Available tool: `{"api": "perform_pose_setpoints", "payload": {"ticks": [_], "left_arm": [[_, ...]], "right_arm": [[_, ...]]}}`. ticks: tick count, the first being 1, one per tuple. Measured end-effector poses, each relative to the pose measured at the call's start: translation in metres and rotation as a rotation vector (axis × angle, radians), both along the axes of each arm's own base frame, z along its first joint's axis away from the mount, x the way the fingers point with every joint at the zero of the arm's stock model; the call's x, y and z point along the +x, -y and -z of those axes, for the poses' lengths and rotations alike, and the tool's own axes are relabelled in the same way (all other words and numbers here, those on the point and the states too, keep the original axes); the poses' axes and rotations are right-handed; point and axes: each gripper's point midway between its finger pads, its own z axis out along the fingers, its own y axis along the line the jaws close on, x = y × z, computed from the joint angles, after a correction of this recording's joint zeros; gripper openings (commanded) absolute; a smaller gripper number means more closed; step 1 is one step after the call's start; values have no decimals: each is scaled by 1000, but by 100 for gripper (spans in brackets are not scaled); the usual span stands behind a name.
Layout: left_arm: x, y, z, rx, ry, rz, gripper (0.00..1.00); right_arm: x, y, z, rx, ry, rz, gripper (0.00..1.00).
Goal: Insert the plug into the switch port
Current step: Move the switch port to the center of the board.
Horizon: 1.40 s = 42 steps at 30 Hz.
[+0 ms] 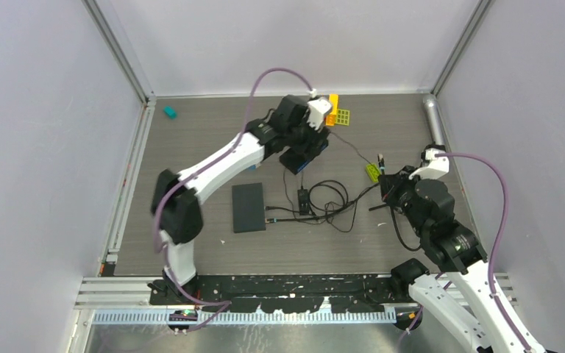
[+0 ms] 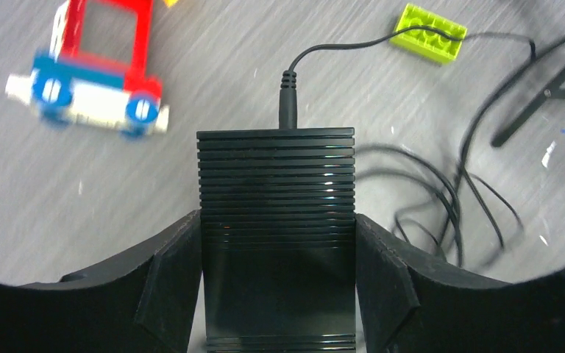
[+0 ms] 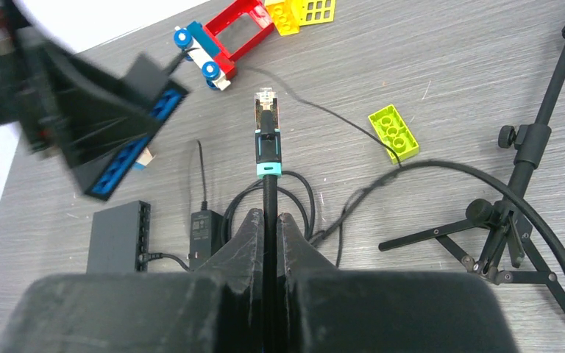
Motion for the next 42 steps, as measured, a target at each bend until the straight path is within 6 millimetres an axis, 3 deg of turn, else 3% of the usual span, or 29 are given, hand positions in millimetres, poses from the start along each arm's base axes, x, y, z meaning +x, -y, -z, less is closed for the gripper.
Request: {"api": "perform_pose_setpoints", "payload": {"ticks": [3,6,8,12,20,24,27,32,39,42], "left_arm": [[-32,-42,-19,-22,-15,-132,0],[-66,-86,-25,-45,-36,-276,0],[-77,-98,-24,-64,-50,-323,0],[-131,-132,0,-110,-116,-473,0],[-257,-116,54,-156,-268,-549,0],[-301,-115,86,-105,-293,-596,0],[-308,-116,112,-45,-267,-652,0],[-293,-126,141,32,-176,-739,0],[-248,-152,168,2,-175,-835,0],[-230,-158,166,-24,-162,-843,0]], "right_arm": [[1,0,1,-6,-5,-2,0],[3,-2,5,-19,-20,-7,0],[4,-4,7,-25,-31,-17,1],[6,-11,9,-21,-42,-52,1],[6,-28,25,-3,-82,-129,0],[5,-31,29,1,-93,-145,0],[4,-32,33,3,-102,-150,1],[2,-34,36,12,-110,-160,0],[1,-34,35,14,-106,-162,0],[1,-34,35,13,-107,-162,1]]}}
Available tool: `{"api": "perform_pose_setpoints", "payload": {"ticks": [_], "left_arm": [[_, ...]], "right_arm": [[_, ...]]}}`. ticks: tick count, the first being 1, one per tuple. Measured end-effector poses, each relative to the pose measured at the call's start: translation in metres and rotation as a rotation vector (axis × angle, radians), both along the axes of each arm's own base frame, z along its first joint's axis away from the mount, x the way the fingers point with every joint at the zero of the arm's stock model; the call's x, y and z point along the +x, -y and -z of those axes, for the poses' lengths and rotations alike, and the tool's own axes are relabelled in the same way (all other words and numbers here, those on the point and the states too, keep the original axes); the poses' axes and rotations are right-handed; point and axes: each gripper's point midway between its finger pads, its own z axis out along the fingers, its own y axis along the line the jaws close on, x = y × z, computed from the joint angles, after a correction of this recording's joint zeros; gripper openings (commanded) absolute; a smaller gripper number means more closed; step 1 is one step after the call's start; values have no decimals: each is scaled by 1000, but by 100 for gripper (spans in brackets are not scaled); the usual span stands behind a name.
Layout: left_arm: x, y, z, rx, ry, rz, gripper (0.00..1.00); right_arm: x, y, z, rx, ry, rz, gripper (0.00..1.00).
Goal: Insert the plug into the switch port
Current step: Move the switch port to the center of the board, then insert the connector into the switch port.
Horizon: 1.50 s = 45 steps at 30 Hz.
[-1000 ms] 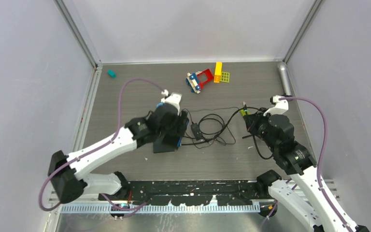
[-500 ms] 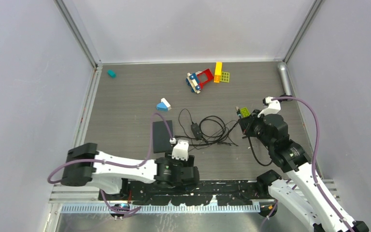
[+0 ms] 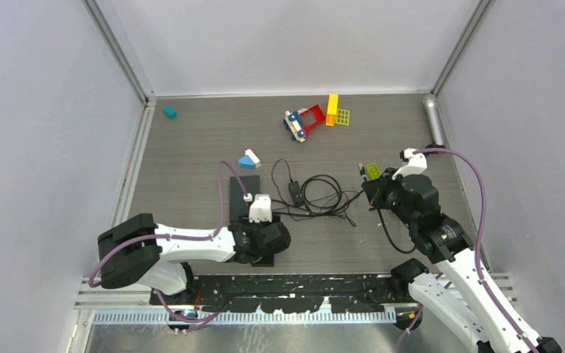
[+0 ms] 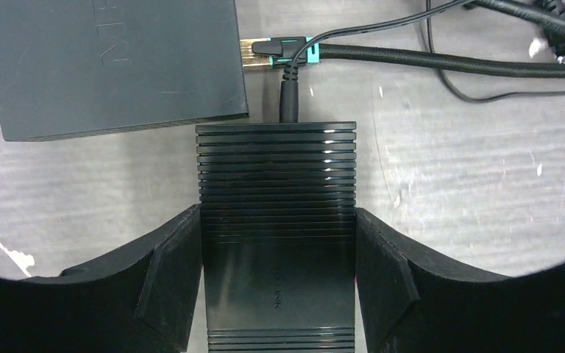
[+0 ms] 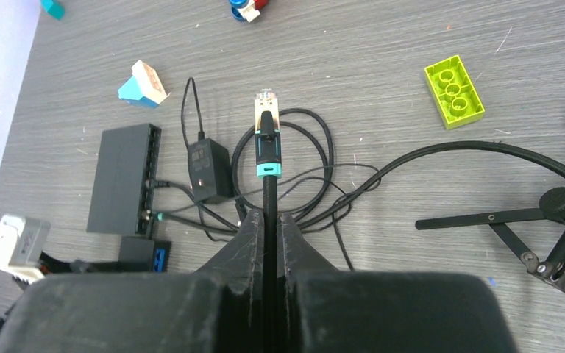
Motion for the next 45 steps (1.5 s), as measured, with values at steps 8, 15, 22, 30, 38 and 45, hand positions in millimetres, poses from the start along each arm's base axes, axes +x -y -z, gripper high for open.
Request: {"api": "perform_pose_setpoints", "payload": {"ticks": [8,15,22,30,38,45], "left_arm": [[56,-20,-3,-1,34,-34,0],[79,-18,-7,-6,11,21,0],[44,25,-4,-75,-34,212,27],[15,35,-6,-130,-33,289,30],[14,32,-5,-136,-28,285,24],[18,36,-6,-159,-14,258,21]], "right_arm": [[1,0,4,-23,0,-9,0],[7,-18,5,-41,1,-119,0],[-5,-87,-13,85,115,-499,1],[-68,-156,16,-58,174,-922,1],[-47,-112,-21,-377,354,-801,1],[-26,-113,-171,-469,665,-742,0]]}}
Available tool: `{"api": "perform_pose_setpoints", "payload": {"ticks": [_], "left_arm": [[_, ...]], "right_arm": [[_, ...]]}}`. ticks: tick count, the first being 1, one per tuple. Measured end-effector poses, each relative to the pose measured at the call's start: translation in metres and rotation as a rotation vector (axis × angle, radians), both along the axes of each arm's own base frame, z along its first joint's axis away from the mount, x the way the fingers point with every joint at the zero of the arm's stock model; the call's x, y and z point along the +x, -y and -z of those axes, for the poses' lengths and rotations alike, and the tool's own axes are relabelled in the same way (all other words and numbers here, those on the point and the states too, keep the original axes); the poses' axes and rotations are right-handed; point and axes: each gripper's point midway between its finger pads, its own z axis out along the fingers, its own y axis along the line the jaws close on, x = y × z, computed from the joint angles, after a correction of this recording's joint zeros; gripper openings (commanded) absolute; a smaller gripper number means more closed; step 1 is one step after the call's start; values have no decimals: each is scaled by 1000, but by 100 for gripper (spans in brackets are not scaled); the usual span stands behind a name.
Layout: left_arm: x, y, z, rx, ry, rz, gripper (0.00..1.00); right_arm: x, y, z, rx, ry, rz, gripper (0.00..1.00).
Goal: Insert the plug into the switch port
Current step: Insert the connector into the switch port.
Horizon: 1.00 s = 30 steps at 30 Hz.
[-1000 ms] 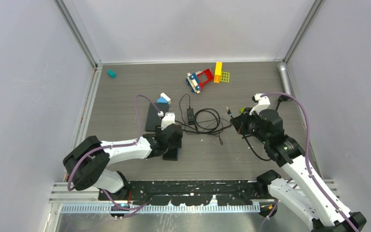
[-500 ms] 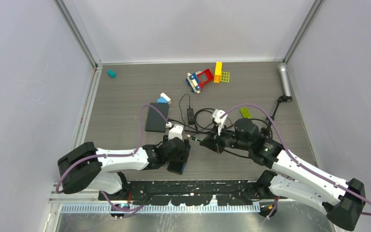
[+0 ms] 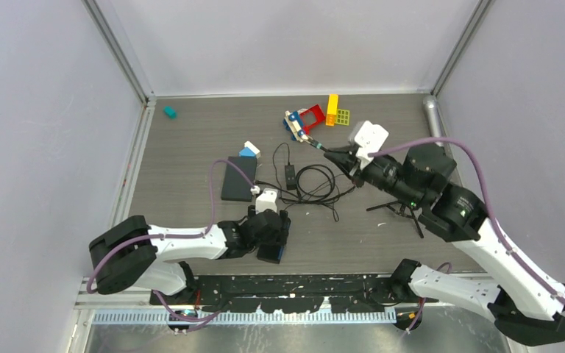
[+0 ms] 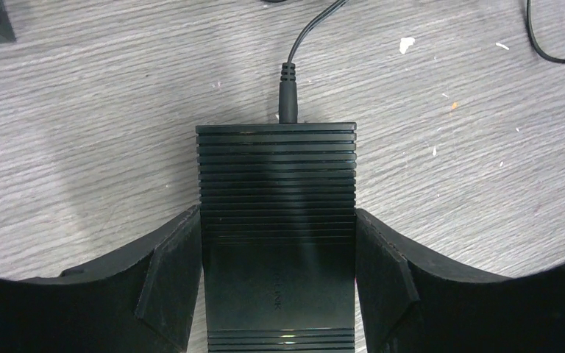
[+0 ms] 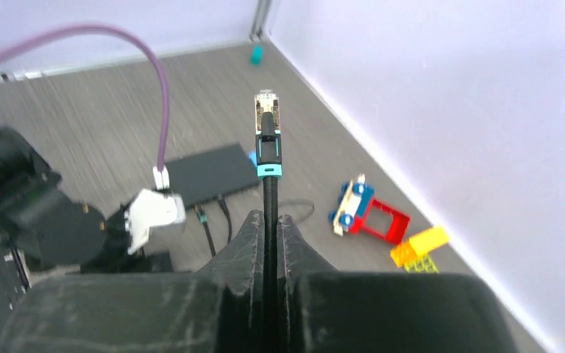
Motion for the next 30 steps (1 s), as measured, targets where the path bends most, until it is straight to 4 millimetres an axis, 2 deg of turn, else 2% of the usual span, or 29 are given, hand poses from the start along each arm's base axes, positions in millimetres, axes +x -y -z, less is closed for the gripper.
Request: {"api": "perform_pose_setpoints", "payload": {"ticks": [1,3,5,6,7,9,11,12,14,16,19,20,21,25,26,29,30], "left_arm": [[0,-1,0,-6,0,-14,21],[0,-6,-1,-21,-3,-51,21],[-3,-17,-1,-28,-6,-85,21],[-4,-22,-1,-29,-7,-95,21],[-6,-28,-1,-30,-10,-108,22],[-11,-38,0,-26,-15,-120,24],[-14,-44,0,-30,-20,-128,32],[-15,-45,0,-32,-21,-129,38],[-15,-46,0,-31,-22,-128,54],[-16,-46,0,-28,-23,-124,69],[-17,-47,0,-14,-28,-107,93],[-19,-47,0,-7,-32,-100,99],[-20,-48,0,-2,-36,-91,100],[-23,-49,-13,-35,-30,-77,100],[-23,-48,-18,-49,-22,-72,96],[-23,-48,-33,-77,-2,-63,79],[-23,-49,-39,-89,4,-65,76]], "right_arm": [[2,-7,-15,18,18,-21,1],[5,-22,-26,53,15,-59,0],[5,-38,-21,110,-25,-97,1],[5,-46,-11,136,-56,-111,0],[3,-56,14,157,-111,-127,1],[-5,-63,67,145,-220,-134,0],[-23,-63,131,102,-345,-131,0],[-31,-59,155,83,-391,-124,0],[-48,-49,195,68,-460,-108,1],[-58,-38,217,84,-494,-88,0],[-61,-29,230,128,-508,-59,1],[-61,-27,234,138,-511,-53,0],[-61,-27,236,147,-514,-47,1],[-60,-28,242,169,-516,-42,1],[-60,-28,244,172,-517,-42,0],[-61,-28,250,168,-521,-44,0],[-61,-30,252,166,-522,-49,0]]}}
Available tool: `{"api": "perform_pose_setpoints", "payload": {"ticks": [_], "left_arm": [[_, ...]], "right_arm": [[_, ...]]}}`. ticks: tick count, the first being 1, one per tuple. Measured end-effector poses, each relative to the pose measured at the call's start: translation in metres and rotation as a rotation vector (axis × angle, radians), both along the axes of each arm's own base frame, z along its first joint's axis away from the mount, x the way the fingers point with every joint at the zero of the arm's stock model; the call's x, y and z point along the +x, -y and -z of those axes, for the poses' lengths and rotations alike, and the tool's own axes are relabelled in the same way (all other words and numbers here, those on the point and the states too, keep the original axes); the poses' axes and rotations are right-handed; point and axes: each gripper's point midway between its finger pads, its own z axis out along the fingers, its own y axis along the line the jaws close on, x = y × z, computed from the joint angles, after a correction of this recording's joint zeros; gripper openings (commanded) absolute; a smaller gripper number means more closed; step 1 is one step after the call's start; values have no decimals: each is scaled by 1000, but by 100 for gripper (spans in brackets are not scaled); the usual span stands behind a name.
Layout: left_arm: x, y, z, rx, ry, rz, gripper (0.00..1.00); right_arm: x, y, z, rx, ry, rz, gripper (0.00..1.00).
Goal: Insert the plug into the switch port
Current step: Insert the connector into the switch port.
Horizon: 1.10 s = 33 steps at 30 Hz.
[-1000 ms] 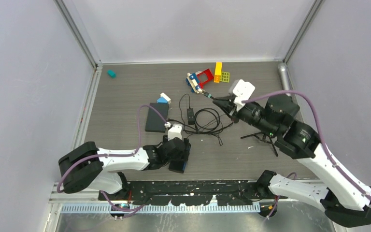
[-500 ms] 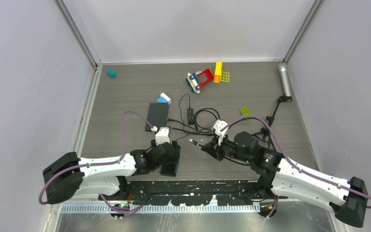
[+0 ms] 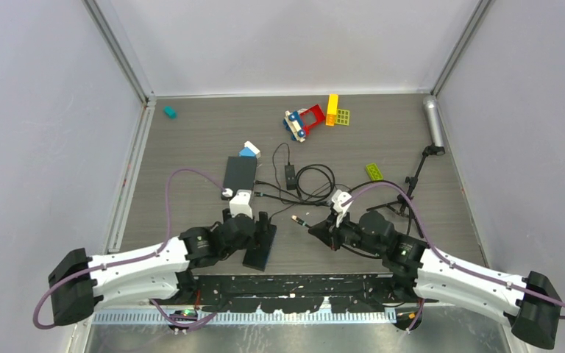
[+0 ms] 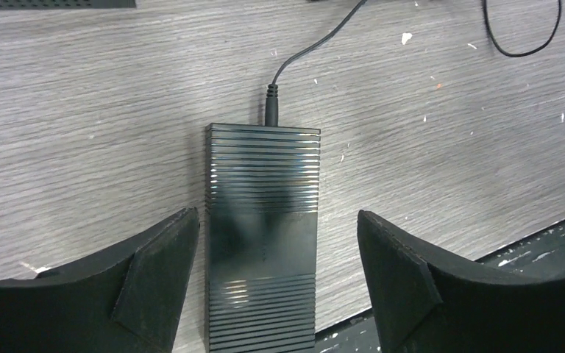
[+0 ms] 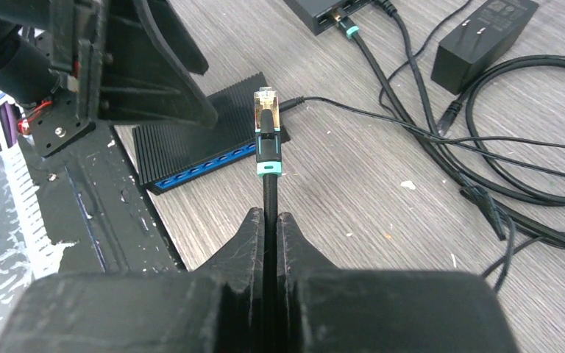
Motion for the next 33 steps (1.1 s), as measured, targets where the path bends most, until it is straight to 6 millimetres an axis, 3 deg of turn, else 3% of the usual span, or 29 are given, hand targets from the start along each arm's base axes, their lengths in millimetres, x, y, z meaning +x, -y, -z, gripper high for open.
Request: {"api": "perform_pose_setpoints", "payload": {"ticks": [6,10,15,23,33], "left_arm": [[-1,-13,-15,-57,8,-43,77],[-8,-22,2,-60,-28,-58,82],[-17,-31,26,-11,-82,-65,85],[-22,-25,39,-17,-120,-50,71],[-28,-20,39,-56,-137,-18,56]], "right_arm": [[-20,-19,16,-23,2,-81,0],[-52,-31,42,-96,47,-164,1],[-65,-37,68,-183,132,-187,0],[-73,-37,101,-351,278,-170,0],[-74,-49,109,-367,319,-135,0]]}}
